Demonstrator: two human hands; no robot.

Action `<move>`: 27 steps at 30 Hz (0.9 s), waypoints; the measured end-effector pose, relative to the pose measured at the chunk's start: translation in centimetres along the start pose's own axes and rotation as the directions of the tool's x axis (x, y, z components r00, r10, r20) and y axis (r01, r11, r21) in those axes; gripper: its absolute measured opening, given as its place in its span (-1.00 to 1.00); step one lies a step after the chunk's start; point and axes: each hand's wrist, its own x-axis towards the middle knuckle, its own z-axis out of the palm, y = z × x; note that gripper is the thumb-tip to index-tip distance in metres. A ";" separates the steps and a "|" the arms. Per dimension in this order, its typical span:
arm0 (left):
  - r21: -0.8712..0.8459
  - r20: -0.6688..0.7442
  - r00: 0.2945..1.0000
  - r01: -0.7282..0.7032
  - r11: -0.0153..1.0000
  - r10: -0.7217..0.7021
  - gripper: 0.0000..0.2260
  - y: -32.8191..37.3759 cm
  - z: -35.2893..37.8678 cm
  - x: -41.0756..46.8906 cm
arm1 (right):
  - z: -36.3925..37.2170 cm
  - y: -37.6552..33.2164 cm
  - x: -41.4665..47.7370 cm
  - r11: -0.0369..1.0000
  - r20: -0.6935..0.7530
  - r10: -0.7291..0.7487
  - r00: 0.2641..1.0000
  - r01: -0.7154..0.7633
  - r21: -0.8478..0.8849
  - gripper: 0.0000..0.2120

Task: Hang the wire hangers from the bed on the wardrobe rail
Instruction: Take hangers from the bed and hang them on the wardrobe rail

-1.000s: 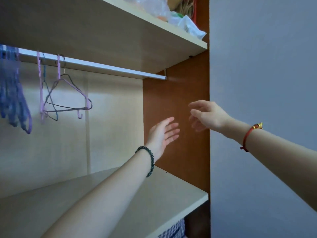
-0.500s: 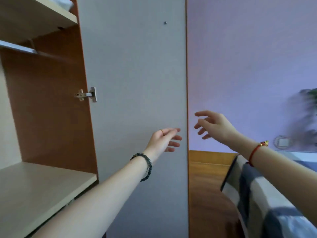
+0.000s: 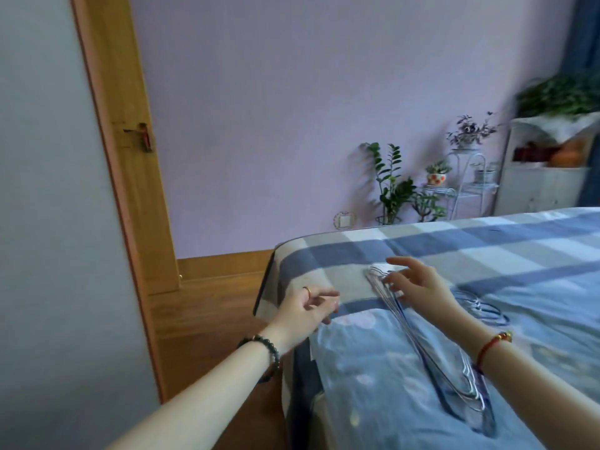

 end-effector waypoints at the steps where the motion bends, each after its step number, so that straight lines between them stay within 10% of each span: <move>1: 0.003 0.033 0.999 0.002 1.000 -0.003 -0.89 -0.5 1.7 0.3 | -1.5 1.5 -0.5 1.000 -0.026 0.029 0.999 -0.029 -0.012 -0.77; 20: -0.117 0.149 0.973 0.196 0.974 -0.178 -0.49 -7.1 18.0 4.5 | -5.7 15.1 -7.5 0.976 -0.323 0.131 0.937 -0.178 -0.121 -0.70; 27: -0.087 0.124 0.965 0.243 0.966 -0.231 -0.80 -6.9 18.8 6.2 | -4.8 14.5 -7.4 0.902 -0.332 0.023 0.943 -0.163 -0.400 -0.62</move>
